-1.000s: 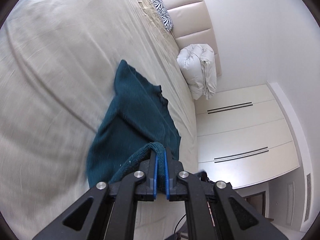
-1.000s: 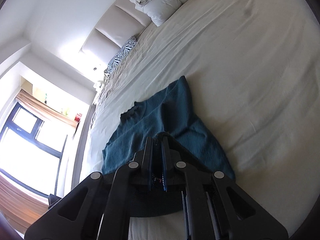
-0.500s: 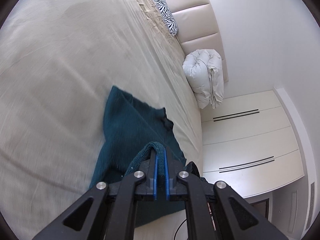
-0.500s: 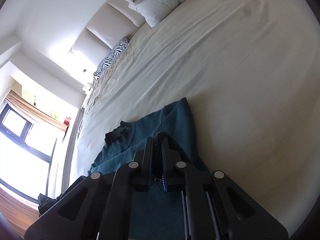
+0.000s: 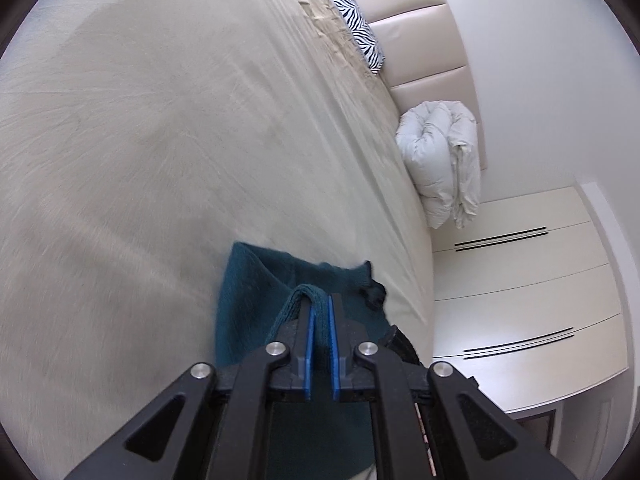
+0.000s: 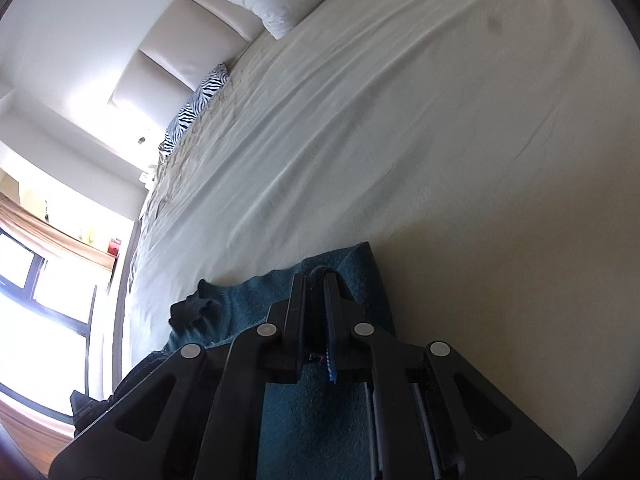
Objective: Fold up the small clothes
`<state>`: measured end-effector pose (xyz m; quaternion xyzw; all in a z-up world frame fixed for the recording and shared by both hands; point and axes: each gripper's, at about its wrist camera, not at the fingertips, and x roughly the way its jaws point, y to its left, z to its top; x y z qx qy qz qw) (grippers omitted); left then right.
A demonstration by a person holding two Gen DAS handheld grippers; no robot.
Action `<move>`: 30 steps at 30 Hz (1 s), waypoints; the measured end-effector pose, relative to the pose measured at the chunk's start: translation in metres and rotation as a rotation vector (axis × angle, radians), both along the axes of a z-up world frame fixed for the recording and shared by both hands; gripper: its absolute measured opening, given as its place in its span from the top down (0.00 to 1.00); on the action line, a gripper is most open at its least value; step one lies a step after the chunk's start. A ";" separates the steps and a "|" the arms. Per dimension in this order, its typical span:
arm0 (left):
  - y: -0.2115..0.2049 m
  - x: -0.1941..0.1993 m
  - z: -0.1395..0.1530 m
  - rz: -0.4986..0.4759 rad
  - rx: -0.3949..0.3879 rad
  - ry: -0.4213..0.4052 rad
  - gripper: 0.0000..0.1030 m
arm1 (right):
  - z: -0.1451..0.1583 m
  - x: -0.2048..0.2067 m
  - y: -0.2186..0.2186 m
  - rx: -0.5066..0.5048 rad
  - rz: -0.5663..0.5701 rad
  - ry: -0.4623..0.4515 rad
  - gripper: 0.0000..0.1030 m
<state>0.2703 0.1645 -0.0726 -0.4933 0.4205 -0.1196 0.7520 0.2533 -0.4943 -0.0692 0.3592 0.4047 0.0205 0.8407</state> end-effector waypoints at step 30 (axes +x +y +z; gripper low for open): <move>-0.043 -0.120 -0.012 -0.067 0.284 -0.029 0.44 | -0.013 -0.093 0.060 -0.489 0.185 0.031 0.66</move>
